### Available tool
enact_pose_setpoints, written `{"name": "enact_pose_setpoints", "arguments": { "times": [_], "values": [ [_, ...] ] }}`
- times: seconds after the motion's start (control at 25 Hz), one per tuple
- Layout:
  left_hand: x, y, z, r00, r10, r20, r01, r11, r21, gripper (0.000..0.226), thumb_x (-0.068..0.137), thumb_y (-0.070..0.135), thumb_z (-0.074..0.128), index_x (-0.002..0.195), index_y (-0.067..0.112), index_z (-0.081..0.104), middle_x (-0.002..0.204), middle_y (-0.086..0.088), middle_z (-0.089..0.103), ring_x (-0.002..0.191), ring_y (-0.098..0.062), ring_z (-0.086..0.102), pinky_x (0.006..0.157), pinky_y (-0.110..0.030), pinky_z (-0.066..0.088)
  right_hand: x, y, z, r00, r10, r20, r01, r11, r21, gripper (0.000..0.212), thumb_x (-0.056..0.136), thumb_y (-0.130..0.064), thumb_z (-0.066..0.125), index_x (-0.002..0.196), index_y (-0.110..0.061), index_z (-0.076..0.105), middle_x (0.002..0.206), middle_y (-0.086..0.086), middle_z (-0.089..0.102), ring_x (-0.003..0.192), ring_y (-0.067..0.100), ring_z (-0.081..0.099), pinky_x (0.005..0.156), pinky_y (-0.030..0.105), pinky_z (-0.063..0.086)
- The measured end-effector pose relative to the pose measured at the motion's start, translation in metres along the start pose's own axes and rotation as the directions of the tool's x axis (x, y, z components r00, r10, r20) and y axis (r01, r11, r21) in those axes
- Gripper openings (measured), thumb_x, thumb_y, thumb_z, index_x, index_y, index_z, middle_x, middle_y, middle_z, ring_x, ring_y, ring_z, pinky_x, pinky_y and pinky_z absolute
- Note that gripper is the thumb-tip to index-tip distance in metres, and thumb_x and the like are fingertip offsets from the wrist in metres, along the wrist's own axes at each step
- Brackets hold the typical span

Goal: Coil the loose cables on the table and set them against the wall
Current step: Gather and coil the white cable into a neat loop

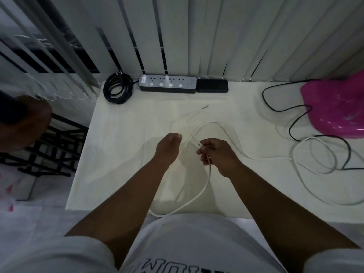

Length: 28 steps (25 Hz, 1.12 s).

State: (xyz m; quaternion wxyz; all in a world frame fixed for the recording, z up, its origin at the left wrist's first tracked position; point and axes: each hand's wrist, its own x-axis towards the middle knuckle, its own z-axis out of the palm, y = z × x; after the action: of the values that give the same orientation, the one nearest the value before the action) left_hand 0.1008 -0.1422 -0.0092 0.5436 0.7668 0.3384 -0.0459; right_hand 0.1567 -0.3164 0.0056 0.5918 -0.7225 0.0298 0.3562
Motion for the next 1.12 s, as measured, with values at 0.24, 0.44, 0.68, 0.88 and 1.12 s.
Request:
{"name": "enact_pose_setpoints", "arguments": {
  "times": [0.24, 0.44, 0.68, 0.88, 1.12],
  "values": [
    [0.004, 0.067, -0.021, 0.974, -0.186, 0.131, 0.214, 0.550, -0.808, 0.032, 0.103, 0.034, 0.039, 0.084, 0.012, 0.054, 0.052, 0.003, 0.042, 0.041, -0.010, 0.034, 0.043, -0.023, 0.035, -0.012, 0.005, -0.008, 0.947, 0.070, 0.314, -0.072, 0.997, -0.003, 0.025, 0.097, -0.027, 0.060, 0.087, -0.007, 0.070, 0.058, 0.002, 0.054, 0.044, 0.013, 0.042, 0.045, 0.025, 0.041],
    [0.011, 0.084, -0.060, 0.978, -0.198, -0.058, 0.058, 0.534, -0.844, 0.031, 0.103, 0.034, 0.038, 0.081, 0.016, 0.050, 0.053, 0.004, 0.030, 0.040, -0.009, 0.022, 0.039, -0.020, 0.022, -0.009, 0.026, -0.051, 0.969, 0.132, 0.209, -0.159, 0.981, 0.116, 0.035, 0.082, -0.042, 0.070, 0.070, -0.010, 0.064, 0.051, 0.000, 0.040, 0.039, 0.012, 0.032, 0.045, 0.024, 0.036],
    [0.019, 0.076, -0.094, 0.973, -0.197, -0.119, -0.018, 0.453, -0.891, 0.026, 0.092, 0.006, 0.033, 0.099, 0.011, 0.058, 0.058, 0.003, 0.041, 0.040, -0.008, 0.028, 0.040, -0.020, 0.026, -0.012, 0.046, -0.116, 0.984, 0.175, -0.044, -0.179, 0.980, -0.091, 0.045, 0.077, -0.049, 0.073, 0.073, -0.005, 0.066, 0.053, 0.000, 0.039, 0.043, 0.013, 0.032, 0.044, 0.026, 0.029],
    [0.015, 0.076, -0.085, 0.983, -0.138, -0.125, -0.008, 0.643, -0.766, 0.026, 0.098, 0.029, 0.040, 0.103, 0.014, 0.062, 0.053, 0.006, 0.029, 0.042, -0.008, 0.022, 0.040, -0.021, 0.020, -0.001, 0.031, -0.125, 0.933, 0.234, -0.274, -0.248, 0.968, -0.019, 0.033, 0.091, -0.032, 0.068, 0.083, 0.000, 0.068, 0.059, 0.003, 0.040, 0.038, 0.009, 0.025, 0.037, 0.017, 0.017],
    [0.007, 0.080, -0.056, 0.999, -0.033, 0.030, 0.045, 0.715, -0.698, 0.027, 0.102, 0.014, 0.037, 0.093, 0.008, 0.062, 0.070, -0.003, 0.055, 0.047, -0.009, 0.043, 0.047, -0.024, 0.038, -0.001, -0.053, -0.076, 0.988, 0.117, -0.103, -0.043, 0.843, 0.537, 0.018, 0.096, -0.007, 0.048, 0.096, -0.003, 0.066, 0.069, 0.004, 0.052, 0.038, 0.007, 0.040, 0.036, 0.017, 0.030]
  ]
}}
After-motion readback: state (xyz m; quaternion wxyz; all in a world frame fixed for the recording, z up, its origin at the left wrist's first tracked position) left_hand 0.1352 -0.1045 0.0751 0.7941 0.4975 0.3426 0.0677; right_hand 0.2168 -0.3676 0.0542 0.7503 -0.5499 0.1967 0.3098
